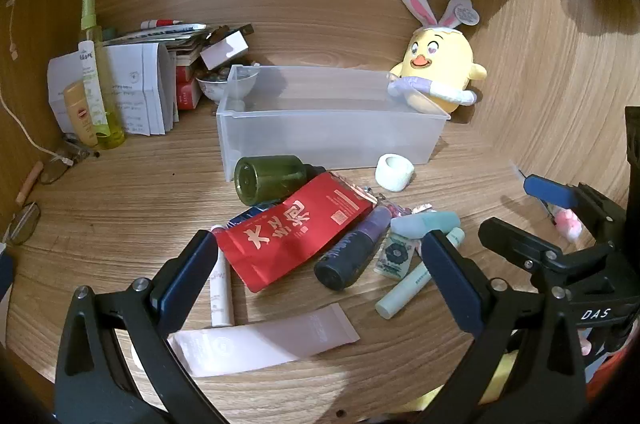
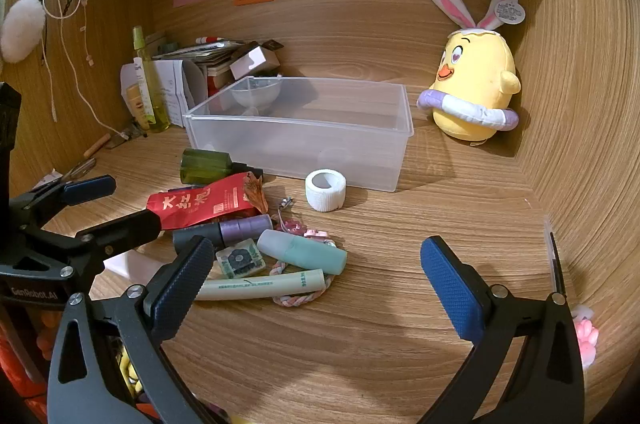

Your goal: Organize objects

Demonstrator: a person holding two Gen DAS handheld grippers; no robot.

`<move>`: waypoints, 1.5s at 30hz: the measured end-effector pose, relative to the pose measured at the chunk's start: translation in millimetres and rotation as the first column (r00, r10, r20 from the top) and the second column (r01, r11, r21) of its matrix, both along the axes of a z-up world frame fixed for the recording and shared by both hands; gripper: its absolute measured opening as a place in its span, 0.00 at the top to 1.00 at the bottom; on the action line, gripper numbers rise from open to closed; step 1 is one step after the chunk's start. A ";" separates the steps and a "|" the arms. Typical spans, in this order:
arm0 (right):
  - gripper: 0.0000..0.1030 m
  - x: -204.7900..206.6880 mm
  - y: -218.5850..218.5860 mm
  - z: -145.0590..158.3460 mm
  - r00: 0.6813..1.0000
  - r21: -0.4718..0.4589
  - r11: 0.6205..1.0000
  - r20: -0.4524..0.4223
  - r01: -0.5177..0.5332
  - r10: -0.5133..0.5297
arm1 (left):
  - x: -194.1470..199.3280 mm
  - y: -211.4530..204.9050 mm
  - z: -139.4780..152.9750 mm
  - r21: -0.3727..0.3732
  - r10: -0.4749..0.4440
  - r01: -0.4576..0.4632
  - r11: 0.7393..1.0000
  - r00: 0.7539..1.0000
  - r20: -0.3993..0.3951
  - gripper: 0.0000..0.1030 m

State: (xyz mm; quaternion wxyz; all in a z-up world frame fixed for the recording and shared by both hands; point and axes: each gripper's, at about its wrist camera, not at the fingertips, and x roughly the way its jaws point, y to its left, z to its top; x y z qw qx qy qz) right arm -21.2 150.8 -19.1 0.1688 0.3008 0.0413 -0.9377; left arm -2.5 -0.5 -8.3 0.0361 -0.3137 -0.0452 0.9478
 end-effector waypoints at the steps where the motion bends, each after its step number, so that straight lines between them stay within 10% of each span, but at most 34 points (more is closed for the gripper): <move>1: 0.00 0.0 -0.1 0.0 1.000 -0.001 1.000 0.000 0.000 0.000 | 0.0 0.2 0.1 -0.001 -0.001 0.001 1.000 1.000 0.000 0.00; 45: 0.00 -40.7 -8.1 -0.1 1.000 0.090 0.996 0.009 -0.014 0.014 | -41.8 -26.3 -1.8 -0.008 -0.021 0.022 1.000 0.994 0.109 0.00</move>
